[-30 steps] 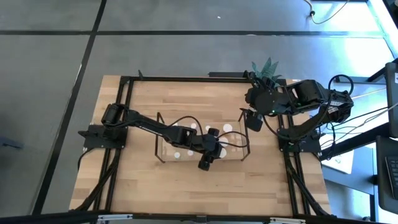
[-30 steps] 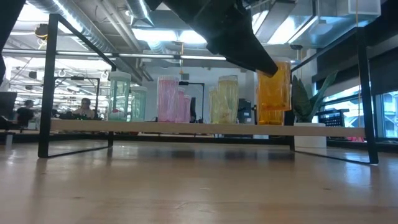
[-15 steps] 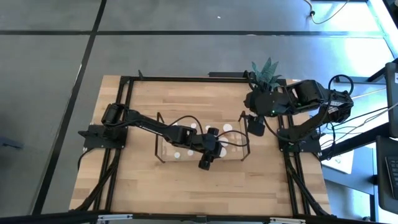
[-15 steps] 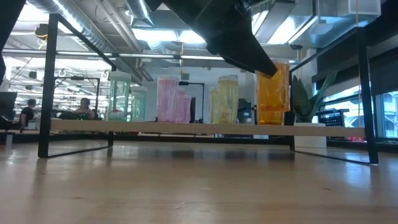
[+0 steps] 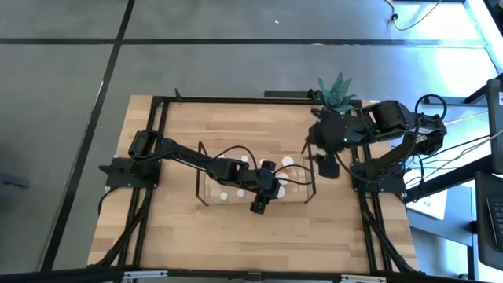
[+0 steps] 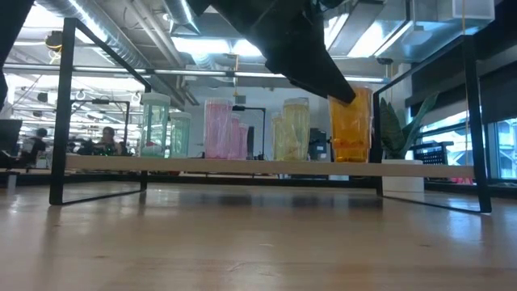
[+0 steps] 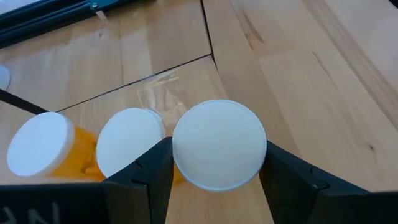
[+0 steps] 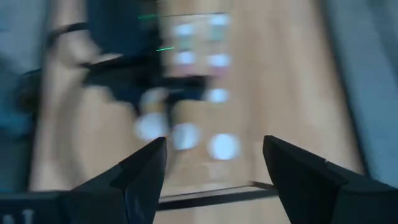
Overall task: Pick and place medicine bottles onto shelf by color
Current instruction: Put the orange pill bottle on the shelf aligned with the other orange pill bottles
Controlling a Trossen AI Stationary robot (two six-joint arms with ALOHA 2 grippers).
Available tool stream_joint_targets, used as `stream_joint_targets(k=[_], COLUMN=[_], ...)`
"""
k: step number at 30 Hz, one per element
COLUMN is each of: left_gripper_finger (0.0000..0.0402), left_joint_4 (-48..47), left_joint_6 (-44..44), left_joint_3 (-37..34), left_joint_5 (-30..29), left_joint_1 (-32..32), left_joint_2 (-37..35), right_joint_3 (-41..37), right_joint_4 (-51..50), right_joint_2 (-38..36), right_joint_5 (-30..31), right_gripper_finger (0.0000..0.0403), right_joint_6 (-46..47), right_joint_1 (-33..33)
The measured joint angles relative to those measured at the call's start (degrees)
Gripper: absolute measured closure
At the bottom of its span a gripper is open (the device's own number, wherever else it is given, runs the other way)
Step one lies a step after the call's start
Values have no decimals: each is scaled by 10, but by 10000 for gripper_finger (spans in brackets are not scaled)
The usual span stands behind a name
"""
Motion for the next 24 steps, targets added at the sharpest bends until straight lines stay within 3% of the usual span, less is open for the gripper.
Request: stream_joint_targets(k=[4,7,24], left_gripper_finger=[211,211,211], left_joint_4=[0,0,0], left_joint_6=[0,0,0], left_joint_3=[0,0,0], left_joint_5=[0,0,0], left_joint_1=[0,0,1], left_joint_2=[0,0,0], right_joint_3=[0,0,0], right_joint_4=[15,31,35], right_joint_2=[0,0,0], right_joint_5=[-119,-173,-181], right_gripper_finger=[134,134,134], right_joint_6=[-42,-59,-59], right_joint_1=[1,0,0])
